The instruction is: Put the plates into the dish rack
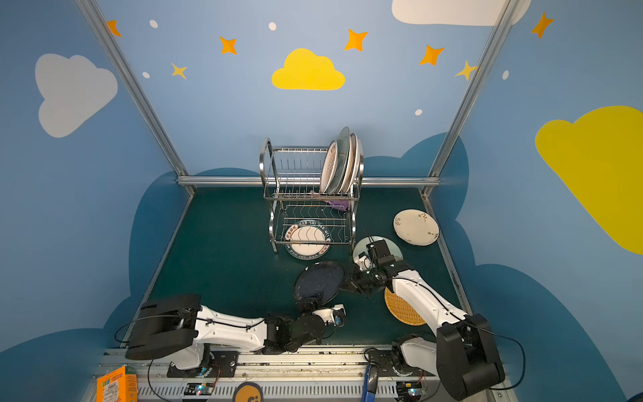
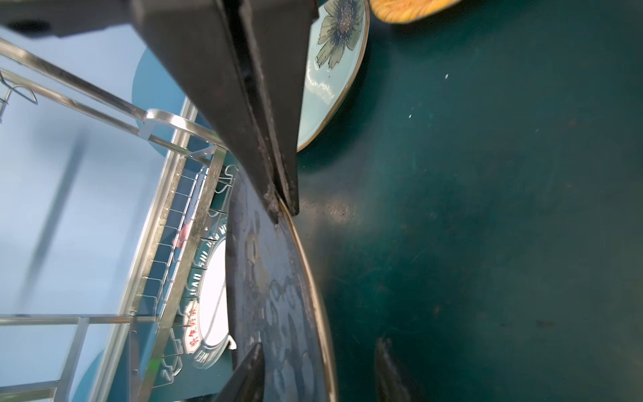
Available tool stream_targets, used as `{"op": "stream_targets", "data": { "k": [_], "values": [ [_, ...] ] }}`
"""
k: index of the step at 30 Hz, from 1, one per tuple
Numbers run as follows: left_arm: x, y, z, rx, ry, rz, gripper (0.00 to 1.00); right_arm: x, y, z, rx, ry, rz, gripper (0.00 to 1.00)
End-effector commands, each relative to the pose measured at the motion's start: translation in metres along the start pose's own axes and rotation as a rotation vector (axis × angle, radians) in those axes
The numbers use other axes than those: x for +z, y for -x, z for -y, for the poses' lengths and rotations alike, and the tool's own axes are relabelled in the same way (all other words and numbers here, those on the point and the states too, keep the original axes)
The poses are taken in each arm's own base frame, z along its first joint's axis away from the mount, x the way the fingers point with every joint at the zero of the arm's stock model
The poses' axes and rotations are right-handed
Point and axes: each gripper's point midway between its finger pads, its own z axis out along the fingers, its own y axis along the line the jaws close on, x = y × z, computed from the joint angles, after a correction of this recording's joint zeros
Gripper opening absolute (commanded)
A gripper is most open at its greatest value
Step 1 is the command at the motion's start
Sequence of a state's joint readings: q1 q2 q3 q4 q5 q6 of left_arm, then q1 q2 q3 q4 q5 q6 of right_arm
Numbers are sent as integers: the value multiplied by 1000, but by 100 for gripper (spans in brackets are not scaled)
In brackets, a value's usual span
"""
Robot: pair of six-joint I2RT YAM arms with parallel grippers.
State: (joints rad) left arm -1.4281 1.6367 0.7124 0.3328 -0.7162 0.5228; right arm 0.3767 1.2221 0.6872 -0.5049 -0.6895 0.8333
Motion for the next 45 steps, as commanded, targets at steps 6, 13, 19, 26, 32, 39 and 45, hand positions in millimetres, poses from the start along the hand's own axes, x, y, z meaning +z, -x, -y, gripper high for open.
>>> {"op": "stream_targets", "data": {
  "k": [6, 13, 19, 26, 32, 39, 45],
  "values": [
    [6, 5, -5, 48, 59, -16, 36, -13, -2, -39, -79, 91, 2, 0],
    [9, 8, -6, 53, 77, -19, 19, -13, -4, -43, -88, 86, -2, 0],
    [7, 10, -11, 46, 90, -16, 4, -12, -6, -47, -97, 83, -4, 0],
    [-6, 16, -18, 12, 58, 8, 4, -16, -3, -56, -135, 79, 18, 13],
    [-29, 24, -26, -53, 4, 49, 4, -26, 12, -73, -185, 76, 94, 60],
    [-63, 29, -48, -216, -67, 99, 4, -55, 42, -104, -251, 79, 207, 80],
    [-104, 33, -88, -467, -97, 161, 4, -90, 58, -124, -365, 81, 356, 86]
  ]
}}
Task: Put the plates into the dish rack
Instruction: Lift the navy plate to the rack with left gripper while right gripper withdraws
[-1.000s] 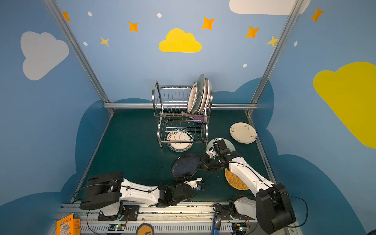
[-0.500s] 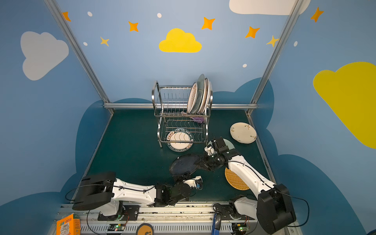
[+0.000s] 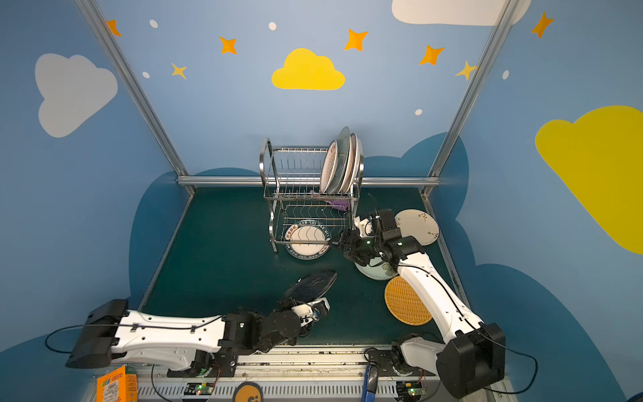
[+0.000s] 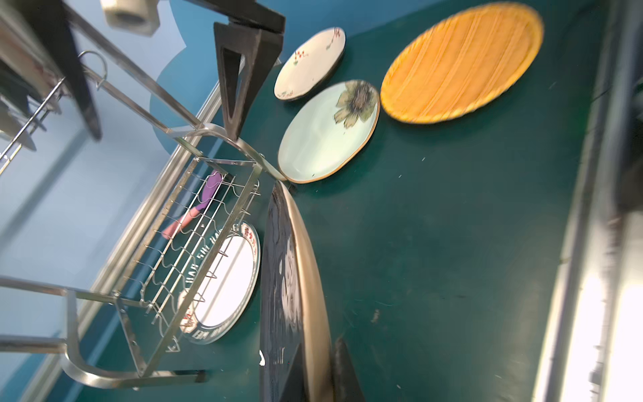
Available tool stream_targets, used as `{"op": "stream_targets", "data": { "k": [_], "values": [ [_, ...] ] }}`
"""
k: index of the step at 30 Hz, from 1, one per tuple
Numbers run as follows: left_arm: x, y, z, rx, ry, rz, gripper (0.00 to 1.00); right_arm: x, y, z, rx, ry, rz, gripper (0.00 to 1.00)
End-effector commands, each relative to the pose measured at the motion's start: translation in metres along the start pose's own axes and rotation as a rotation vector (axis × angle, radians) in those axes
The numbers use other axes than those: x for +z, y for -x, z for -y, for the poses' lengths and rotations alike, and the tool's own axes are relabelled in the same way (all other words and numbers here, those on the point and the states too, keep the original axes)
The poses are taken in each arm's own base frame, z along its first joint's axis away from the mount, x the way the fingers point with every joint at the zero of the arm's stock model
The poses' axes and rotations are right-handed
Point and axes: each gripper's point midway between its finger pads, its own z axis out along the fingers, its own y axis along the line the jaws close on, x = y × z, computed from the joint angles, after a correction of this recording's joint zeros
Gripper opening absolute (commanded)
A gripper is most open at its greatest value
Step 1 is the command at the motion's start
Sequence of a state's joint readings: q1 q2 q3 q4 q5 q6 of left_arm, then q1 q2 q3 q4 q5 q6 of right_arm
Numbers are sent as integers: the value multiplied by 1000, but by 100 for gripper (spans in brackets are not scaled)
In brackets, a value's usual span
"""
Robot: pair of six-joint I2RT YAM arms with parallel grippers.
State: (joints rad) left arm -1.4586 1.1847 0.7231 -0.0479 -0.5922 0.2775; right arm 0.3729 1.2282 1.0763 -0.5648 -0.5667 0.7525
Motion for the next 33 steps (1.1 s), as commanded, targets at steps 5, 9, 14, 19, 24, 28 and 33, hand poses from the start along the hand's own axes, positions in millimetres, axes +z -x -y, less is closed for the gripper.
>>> {"op": "stream_targets", "data": {
  "k": [5, 9, 14, 19, 24, 28, 33],
  "values": [
    [-67, 38, -81, -521, 91, 126, 4, -38, 16, 1, -229, -68, 224, 87],
    [-98, 64, -123, -727, 125, 234, 4, -50, 15, 7, -311, -30, 389, 88],
    [-122, 107, -170, -883, 137, 310, 4, -53, 9, 13, -393, -3, 487, 88],
    [-123, 164, -212, -960, 131, 348, 4, -29, -9, 2, -488, 103, 435, 88],
    [-122, 210, -261, -953, 205, 405, 4, -2, -35, -2, -627, 115, 401, 88],
    [-113, 238, -298, -941, 256, 449, 4, 11, -44, -3, -683, 134, 387, 88],
    [-85, 260, -339, -945, 267, 465, 4, 25, -53, -2, -703, 152, 339, 89]
  ]
}}
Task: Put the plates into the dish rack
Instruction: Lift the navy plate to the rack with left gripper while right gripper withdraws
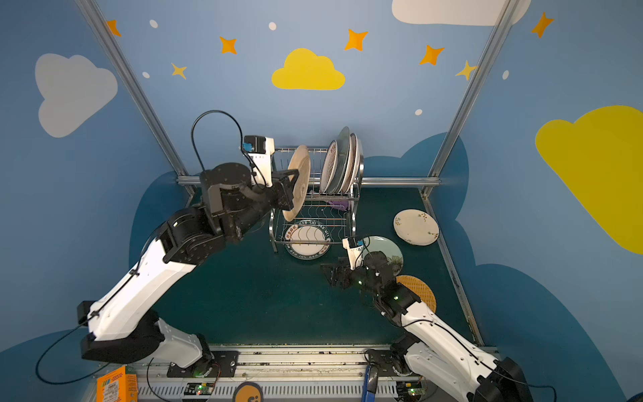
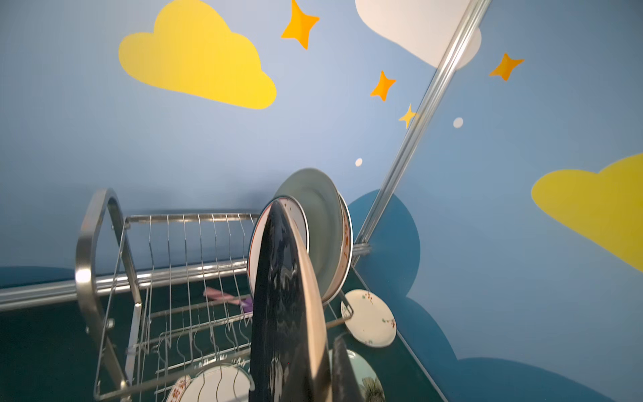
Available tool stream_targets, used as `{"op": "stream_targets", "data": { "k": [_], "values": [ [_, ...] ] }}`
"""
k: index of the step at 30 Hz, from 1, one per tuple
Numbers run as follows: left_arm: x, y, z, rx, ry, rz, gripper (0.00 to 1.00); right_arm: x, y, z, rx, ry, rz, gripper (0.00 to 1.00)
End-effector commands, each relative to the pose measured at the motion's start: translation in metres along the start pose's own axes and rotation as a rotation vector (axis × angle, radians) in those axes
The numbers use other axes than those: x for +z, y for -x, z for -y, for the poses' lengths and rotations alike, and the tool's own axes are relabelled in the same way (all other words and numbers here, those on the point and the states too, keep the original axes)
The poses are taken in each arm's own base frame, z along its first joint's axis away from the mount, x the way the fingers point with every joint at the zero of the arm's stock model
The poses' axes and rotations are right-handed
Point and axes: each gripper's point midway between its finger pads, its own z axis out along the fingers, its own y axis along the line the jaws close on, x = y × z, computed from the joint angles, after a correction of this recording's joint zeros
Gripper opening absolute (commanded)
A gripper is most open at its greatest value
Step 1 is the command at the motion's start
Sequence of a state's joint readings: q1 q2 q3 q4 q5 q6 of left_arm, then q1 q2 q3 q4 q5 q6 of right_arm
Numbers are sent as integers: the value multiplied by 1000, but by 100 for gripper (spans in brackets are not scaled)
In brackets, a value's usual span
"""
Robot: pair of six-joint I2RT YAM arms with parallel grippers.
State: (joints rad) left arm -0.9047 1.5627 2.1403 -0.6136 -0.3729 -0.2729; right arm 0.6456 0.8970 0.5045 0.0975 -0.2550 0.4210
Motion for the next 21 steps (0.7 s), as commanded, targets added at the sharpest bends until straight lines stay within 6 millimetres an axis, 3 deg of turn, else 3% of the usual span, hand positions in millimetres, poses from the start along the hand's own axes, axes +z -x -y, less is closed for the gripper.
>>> {"op": "stream_targets", "data": {
  "k": [1, 11, 21],
  "values": [
    [9, 46, 7, -23, -68, 92, 4, 5, 8, -11, -52, 45, 34, 89],
    [83, 55, -25, -103, -41, 95, 4, 17, -2, -11, -68, 39, -10, 88],
    [120, 45, -38, -128, -19, 110, 4, 30, -12, -17, -83, 60, -70, 88]
  ]
}}
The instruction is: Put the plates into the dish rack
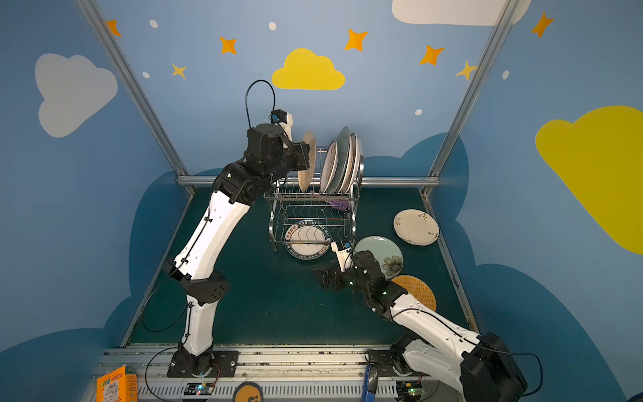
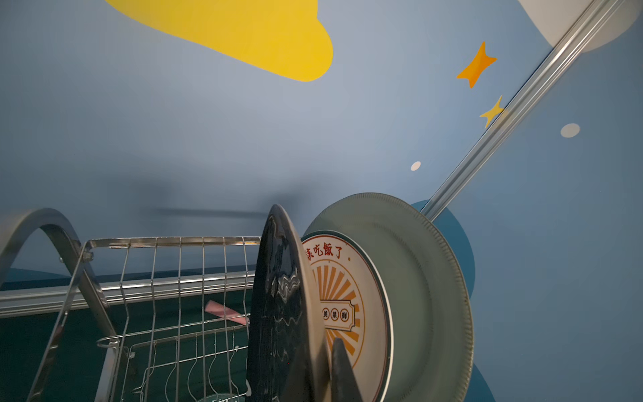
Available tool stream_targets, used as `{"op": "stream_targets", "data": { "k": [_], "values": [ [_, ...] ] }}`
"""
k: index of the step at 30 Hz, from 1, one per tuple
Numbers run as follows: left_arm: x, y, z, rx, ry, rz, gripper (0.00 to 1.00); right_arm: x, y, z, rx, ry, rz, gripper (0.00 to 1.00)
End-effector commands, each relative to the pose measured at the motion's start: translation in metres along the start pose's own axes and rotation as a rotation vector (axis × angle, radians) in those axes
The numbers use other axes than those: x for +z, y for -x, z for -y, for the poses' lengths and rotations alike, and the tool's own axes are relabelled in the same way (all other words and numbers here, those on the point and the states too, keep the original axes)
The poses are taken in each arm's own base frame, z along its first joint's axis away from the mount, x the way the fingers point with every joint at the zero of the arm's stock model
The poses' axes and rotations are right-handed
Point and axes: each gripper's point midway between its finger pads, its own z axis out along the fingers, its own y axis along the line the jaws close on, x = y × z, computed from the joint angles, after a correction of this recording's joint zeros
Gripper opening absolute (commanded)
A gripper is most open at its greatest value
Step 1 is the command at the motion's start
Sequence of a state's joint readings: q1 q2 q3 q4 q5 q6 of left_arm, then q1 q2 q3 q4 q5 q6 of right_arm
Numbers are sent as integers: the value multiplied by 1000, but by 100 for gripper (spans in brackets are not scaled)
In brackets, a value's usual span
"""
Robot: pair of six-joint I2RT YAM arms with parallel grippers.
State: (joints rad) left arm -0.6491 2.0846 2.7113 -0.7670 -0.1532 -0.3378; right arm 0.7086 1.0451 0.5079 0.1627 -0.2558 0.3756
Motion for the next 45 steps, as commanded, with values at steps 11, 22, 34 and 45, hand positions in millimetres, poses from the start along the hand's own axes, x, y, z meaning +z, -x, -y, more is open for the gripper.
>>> {"op": "stream_targets", "data": {
  "k": [11, 22, 34, 45],
  "values": [
    [-4, 50, 20, -67, -88, 197, 4, 5, 13, -15, -53, 31, 6, 88],
    [15, 35, 10, -63, -42, 175, 4, 6, 12, -15, -54, 31, -5, 88],
    [9, 47, 15, -77, -64, 216, 4, 7, 11, -16, -53, 33, -15, 88],
    [-18, 76, 22, -109, -92, 297, 4, 11, 9, -16, -51, 32, -33, 88]
  ]
}}
